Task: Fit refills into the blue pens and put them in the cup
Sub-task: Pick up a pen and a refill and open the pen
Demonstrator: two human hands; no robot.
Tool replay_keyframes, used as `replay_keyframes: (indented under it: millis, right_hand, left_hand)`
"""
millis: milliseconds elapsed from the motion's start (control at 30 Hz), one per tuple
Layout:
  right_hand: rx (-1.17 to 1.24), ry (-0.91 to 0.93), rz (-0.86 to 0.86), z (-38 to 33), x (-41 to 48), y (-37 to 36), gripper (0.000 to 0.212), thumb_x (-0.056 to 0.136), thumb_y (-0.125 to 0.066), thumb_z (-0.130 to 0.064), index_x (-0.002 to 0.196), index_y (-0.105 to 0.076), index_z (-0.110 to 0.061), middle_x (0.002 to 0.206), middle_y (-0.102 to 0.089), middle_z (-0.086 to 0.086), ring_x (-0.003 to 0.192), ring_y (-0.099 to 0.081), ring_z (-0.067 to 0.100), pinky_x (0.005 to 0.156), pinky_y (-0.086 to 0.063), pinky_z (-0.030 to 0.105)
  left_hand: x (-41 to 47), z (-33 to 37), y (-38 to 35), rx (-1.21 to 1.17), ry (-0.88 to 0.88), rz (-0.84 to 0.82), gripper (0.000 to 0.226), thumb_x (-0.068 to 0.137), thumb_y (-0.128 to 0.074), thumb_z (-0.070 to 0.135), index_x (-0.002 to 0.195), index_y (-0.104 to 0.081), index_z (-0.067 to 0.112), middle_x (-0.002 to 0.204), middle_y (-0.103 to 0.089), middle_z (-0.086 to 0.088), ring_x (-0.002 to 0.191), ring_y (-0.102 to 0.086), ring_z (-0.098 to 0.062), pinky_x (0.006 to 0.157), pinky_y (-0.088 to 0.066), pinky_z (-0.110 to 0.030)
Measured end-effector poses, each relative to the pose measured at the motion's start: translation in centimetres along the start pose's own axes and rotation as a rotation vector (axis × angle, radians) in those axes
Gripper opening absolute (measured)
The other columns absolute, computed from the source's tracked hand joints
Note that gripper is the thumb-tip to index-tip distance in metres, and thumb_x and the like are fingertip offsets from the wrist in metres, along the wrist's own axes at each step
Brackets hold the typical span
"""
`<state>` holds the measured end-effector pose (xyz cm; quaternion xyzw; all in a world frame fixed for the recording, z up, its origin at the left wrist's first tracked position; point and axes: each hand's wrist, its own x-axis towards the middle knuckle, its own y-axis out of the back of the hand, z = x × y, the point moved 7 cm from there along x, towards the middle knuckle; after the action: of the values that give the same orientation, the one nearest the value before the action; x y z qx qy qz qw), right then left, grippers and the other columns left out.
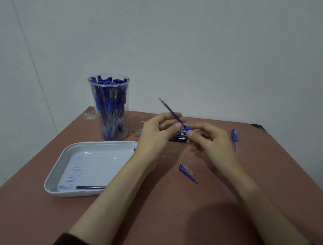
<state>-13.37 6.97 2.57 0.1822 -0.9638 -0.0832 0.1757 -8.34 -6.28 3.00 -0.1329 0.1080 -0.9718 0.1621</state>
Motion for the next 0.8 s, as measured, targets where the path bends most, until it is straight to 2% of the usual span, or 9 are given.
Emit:
replay_keyframes:
  millis: [100, 167, 267, 333, 433, 500, 600, 700, 800]
  right_hand:
    - [0.217, -0.061, 0.055, -0.1, 0.2, 0.8, 0.012, 0.091, -0.061, -0.012, 0.092, -0.07, -0.02, 0.071, -0.068, 0.003, 0.063, -0.057, 0.017, 0.061, -0.046, 0.03]
    - [0.303, -0.084, 0.094, -0.1, 0.3, 1.5, 0.011, 0.092, -0.059, -0.012, 0.095, -0.069, -0.016, 0.073, -0.069, 0.006, 0.063, -0.06, 0.016, 0.059, -0.047, 0.025]
    - [0.392, -0.112, 0.118, 0.0, 0.3, 1.7, 0.011, 0.093, -0.057, -0.011, 0.095, -0.068, -0.014, 0.074, -0.068, 0.008, 0.063, -0.06, 0.016, 0.059, -0.049, 0.024]
    - [0.4, -0.12, 0.121, 0.1, 0.4, 1.7, 0.011, 0.092, -0.058, -0.01, 0.095, -0.068, -0.013, 0.074, -0.068, 0.008, 0.062, -0.06, 0.017, 0.059, -0.049, 0.025]
    - [0.4, -0.14, 0.123, 0.3, 0.3, 1.8, 0.013, 0.092, -0.059, -0.01, 0.101, -0.068, -0.009, 0.074, -0.067, 0.009, 0.06, -0.059, 0.015, 0.058, -0.049, 0.024]
    - [0.414, -0.147, 0.131, 0.3, 0.3, 2.0, 0.012, 0.091, -0.059, -0.01, 0.1, -0.068, -0.009, 0.074, -0.066, 0.009, 0.059, -0.059, 0.015, 0.057, -0.049, 0.024]
    - [0.431, -0.148, 0.136, 0.2, 0.3, 2.2, 0.012, 0.091, -0.059, -0.009, 0.099, -0.068, -0.009, 0.073, -0.066, 0.009, 0.058, -0.059, 0.014, 0.055, -0.049, 0.023]
    - [0.428, -0.153, 0.128, 0.3, 0.4, 2.2, 0.012, 0.091, -0.06, -0.01, 0.099, -0.068, -0.01, 0.073, -0.066, 0.008, 0.059, -0.058, 0.014, 0.056, -0.048, 0.023]
    - [0.423, -0.159, 0.125, 0.4, 0.4, 2.1, 0.01, 0.091, -0.061, -0.011, 0.097, -0.069, -0.012, 0.074, -0.066, 0.008, 0.06, -0.058, 0.015, 0.057, -0.048, 0.024]
  left_hand:
    - [0.1, 0.2, 0.0, 0.153, -0.051, -0.038, 0.025, 0.09, -0.057, -0.002, 0.107, -0.062, 0.015, 0.097, -0.07, 0.002, 0.088, -0.066, -0.003, 0.076, -0.051, -0.015]
    - [0.2, 0.7, 0.4, 0.429, -0.156, 0.011, 0.023, 0.089, -0.059, 0.001, 0.106, -0.066, 0.015, 0.096, -0.069, 0.005, 0.09, -0.064, -0.001, 0.082, -0.05, -0.013]
    - [0.5, 1.2, 0.3, 0.823, -0.259, 0.042, 0.022, 0.09, -0.059, 0.006, 0.107, -0.07, 0.012, 0.095, -0.068, 0.008, 0.088, -0.059, 0.0, 0.075, -0.039, 0.002]
    - [1.3, 0.8, -0.5, 0.993, -0.264, -0.043, 0.022, 0.09, -0.059, 0.008, 0.109, -0.07, 0.011, 0.102, -0.071, 0.001, 0.094, -0.062, -0.009, 0.075, -0.038, -0.003]
    - [2.9, -0.1, -1.9, 1.229, -0.246, -0.193, 0.024, 0.089, -0.059, 0.011, 0.11, -0.07, 0.011, 0.104, -0.071, -0.007, 0.098, -0.062, -0.022, 0.085, -0.045, -0.027]
    - [3.8, -0.5, -2.4, 1.349, -0.264, -0.258, 0.02, 0.086, -0.06, 0.013, 0.103, -0.071, 0.011, 0.094, -0.07, -0.01, 0.09, -0.061, -0.027, 0.079, -0.048, -0.037]
    - [4.3, -0.8, -2.6, 1.487, -0.303, -0.306, 0.014, 0.084, -0.062, 0.017, 0.091, -0.071, 0.009, 0.076, -0.062, -0.008, 0.077, -0.056, -0.027, 0.065, -0.044, -0.037]
    - [4.2, -1.1, -2.7, 1.529, -0.322, -0.346, 0.016, 0.086, -0.062, 0.022, 0.098, -0.072, 0.015, 0.08, -0.055, -0.005, 0.082, -0.052, -0.024, 0.063, -0.034, -0.03]
    - [4.0, -1.4, -2.8, 1.526, -0.362, -0.372, 0.021, 0.089, -0.06, 0.024, 0.106, -0.071, 0.021, 0.092, -0.061, -0.005, 0.092, -0.052, -0.023, 0.068, -0.037, -0.03]
